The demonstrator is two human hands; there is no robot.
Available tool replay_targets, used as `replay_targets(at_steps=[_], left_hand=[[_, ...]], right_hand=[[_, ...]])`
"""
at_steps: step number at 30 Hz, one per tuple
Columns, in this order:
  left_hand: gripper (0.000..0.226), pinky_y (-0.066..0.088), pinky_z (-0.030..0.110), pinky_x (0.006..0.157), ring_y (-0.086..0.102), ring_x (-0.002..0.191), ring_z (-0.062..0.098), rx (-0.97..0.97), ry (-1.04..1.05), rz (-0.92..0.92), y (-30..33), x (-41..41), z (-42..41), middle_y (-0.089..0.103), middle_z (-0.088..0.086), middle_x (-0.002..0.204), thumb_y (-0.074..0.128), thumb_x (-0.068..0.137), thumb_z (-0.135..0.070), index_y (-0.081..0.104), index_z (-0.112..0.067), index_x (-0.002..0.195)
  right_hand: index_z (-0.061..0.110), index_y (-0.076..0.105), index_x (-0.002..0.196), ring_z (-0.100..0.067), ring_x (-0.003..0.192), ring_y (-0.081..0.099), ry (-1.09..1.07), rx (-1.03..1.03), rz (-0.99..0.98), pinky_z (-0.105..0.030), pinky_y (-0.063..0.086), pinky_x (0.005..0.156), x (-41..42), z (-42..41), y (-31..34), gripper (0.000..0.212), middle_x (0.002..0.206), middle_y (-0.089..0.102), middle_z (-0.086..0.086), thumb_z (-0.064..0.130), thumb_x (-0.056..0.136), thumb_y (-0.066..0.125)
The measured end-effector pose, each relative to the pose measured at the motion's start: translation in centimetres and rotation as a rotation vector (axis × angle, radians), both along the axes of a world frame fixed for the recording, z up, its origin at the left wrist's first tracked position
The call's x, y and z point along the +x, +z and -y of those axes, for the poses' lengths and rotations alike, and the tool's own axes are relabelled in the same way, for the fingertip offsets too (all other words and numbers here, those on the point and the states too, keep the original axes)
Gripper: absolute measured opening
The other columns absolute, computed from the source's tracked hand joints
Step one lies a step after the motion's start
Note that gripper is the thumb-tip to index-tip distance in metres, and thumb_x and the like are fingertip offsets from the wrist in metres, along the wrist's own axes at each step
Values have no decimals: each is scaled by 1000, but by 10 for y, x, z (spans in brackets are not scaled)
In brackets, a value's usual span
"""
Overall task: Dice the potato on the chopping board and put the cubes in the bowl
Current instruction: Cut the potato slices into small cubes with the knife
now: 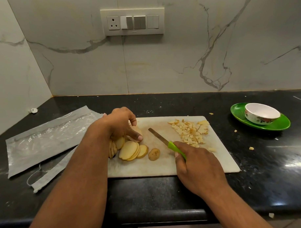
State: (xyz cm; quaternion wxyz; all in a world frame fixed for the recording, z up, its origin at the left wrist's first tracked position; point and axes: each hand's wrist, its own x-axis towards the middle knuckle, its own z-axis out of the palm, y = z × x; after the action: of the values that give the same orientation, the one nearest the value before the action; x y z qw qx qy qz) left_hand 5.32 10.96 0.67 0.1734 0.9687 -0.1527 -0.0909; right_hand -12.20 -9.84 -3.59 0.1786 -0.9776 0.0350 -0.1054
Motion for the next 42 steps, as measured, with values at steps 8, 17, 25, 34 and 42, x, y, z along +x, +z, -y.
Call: replay_targets(at_steps=[8,17,25,34,42], left_hand=[[24,52,29,72,65,84,15,-371,-68,103,2,-19,44,71,-7,81,84,78,-46,73,-26,82],[54,2,72,121,51,137,17,-74,-82,93,-9,-15,47,64,-16,137,74,91,-48,57,-45,141],[58,1,73,119,55,128,17,4,-88,52,-10,-12,47,68,-14,125,81,79,-59,67,-40,132],[35,2,75,120,49,138,19,-13,-22,76,-12,-15,58,62,-12,140,72,94,-47,71,-41,128],[32,0,79,117,53,132,21,51,18,45,-17,-7,69,68,-9,130,70,95,-39,74,-35,126]], right_hand=[[35,47,145,-13,106,59,-96,91,106,-32,44,88,-2,1,1,43,125,66,10,38,102,41],[32,37,151,-16,98,61,-165,31,71,-35,46,84,0,-2,2,50,114,68,6,34,101,37],[33,33,154,-14,83,48,-151,-25,22,-33,40,73,6,-3,7,54,111,67,3,33,100,34],[35,37,151,-21,95,61,-108,-137,5,-32,41,69,21,-13,24,55,118,66,-1,29,97,37],[31,46,144,-19,104,61,-94,-218,6,-30,48,79,31,-21,33,46,126,64,1,31,98,45]])
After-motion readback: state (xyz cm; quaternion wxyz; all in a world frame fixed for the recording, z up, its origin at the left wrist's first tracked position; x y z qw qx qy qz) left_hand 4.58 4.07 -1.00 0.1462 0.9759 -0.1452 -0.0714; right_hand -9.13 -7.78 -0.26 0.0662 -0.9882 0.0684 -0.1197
